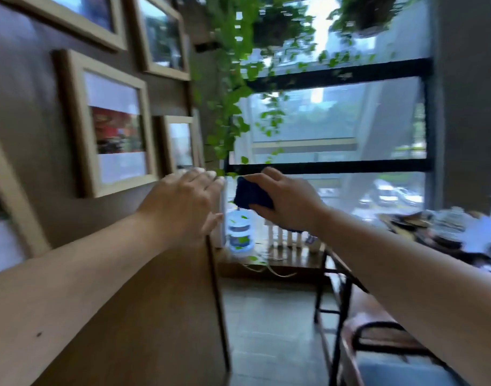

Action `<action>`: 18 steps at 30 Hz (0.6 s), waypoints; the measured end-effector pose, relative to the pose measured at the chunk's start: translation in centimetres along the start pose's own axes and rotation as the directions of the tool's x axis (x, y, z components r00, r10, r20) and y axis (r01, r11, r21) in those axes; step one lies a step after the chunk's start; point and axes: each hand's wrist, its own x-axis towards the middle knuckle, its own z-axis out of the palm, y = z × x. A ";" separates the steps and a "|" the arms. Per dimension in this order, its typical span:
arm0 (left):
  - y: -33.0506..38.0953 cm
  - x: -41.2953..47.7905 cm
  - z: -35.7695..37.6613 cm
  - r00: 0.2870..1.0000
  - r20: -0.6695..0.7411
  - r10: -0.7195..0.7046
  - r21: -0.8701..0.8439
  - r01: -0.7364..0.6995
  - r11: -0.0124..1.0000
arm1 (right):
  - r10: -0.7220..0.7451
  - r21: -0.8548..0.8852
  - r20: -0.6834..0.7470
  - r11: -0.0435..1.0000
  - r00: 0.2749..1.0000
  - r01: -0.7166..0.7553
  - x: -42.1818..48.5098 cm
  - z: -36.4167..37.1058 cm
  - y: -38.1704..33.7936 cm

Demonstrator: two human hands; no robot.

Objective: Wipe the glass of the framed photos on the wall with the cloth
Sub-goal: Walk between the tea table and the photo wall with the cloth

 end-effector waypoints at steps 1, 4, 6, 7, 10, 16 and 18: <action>0.7 0.6 0.1 0.999 -0.027 0.036 -0.033 -0.036 0.999 | 0.042 -0.032 0.009 0.999 0.999 -0.042 -1.6 -0.9 0.3; 2.9 1.7 0.0 0.991 -0.067 0.117 -0.099 -0.123 0.987 | 0.175 -0.117 0.070 0.979 0.982 -0.166 -5.5 -3.1 0.4; 4.2 2.5 0.3 0.983 -0.089 0.163 -0.114 -0.172 0.978 | 0.252 -0.137 0.098 0.962 0.963 -0.238 -7.7 -4.3 0.4; 5.7 3.2 0.0 0.970 -0.131 0.206 -0.137 -0.224 0.965 | 0.309 -0.183 0.117 0.941 0.944 -0.285 -9.8 -5.6 0.5; 9.7 4.5 -1.1 0.928 -0.211 0.306 -0.204 -0.348 0.915 | 0.424 -0.277 0.117 0.882 0.898 -0.381 -15.1 -8.5 0.3; 19.5 6.3 -5.1 0.815 -0.380 0.438 -0.273 -0.552 0.788 | 0.623 -0.451 0.069 0.716 0.779 -0.533 -25.1 -16.2 -0.2; 22.9 6.6 -7.4 0.768 -0.433 0.473 -0.279 -0.613 0.740 | 0.669 -0.490 0.029 0.657 0.743 -0.573 -28.5 -18.9 -0.6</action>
